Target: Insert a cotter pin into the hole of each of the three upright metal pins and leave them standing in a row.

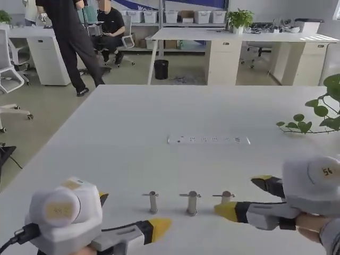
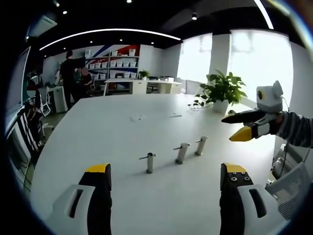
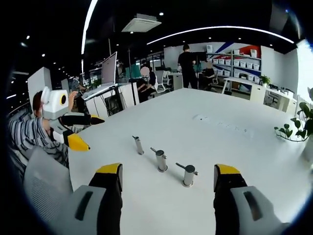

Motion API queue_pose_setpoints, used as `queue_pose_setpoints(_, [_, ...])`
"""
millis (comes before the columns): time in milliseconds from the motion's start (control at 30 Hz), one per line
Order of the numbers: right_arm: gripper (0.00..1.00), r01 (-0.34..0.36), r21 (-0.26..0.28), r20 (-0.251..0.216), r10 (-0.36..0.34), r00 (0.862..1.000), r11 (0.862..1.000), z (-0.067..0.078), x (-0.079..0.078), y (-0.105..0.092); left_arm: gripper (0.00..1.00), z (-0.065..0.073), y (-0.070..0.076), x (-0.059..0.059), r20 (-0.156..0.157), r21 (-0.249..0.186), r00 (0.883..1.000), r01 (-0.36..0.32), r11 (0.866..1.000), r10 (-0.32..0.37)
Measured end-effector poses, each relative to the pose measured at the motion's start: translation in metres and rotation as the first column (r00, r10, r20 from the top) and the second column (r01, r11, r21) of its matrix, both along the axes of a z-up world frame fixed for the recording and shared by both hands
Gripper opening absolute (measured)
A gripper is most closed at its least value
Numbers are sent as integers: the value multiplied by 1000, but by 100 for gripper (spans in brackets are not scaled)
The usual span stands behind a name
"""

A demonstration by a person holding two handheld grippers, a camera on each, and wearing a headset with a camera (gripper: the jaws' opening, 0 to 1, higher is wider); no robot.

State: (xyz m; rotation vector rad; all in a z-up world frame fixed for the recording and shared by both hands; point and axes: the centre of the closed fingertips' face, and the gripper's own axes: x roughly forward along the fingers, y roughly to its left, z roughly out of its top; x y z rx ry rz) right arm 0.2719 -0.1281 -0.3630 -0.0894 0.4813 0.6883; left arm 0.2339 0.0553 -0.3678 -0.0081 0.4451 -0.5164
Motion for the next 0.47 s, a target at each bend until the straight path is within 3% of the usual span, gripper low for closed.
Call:
queue_pose_setpoints(167, [80, 84, 67, -13, -83, 996, 994, -5, -10, -3, 90, 0, 0, 0, 5, -1, 1000, -17, 1000, 17])
queue_pose_setpoints(333, [81, 107, 65, -43, -104, 994, 992, -18, -23, -3, 89, 0, 0, -3, 6, 1, 1000, -19, 1000, 19])
queue_pose_setpoints(467, [84, 157, 82, -62, -152, 986, 984, -23, -24, -10, 89, -4, 1, -5, -2, 0, 1000, -22, 1000, 22])
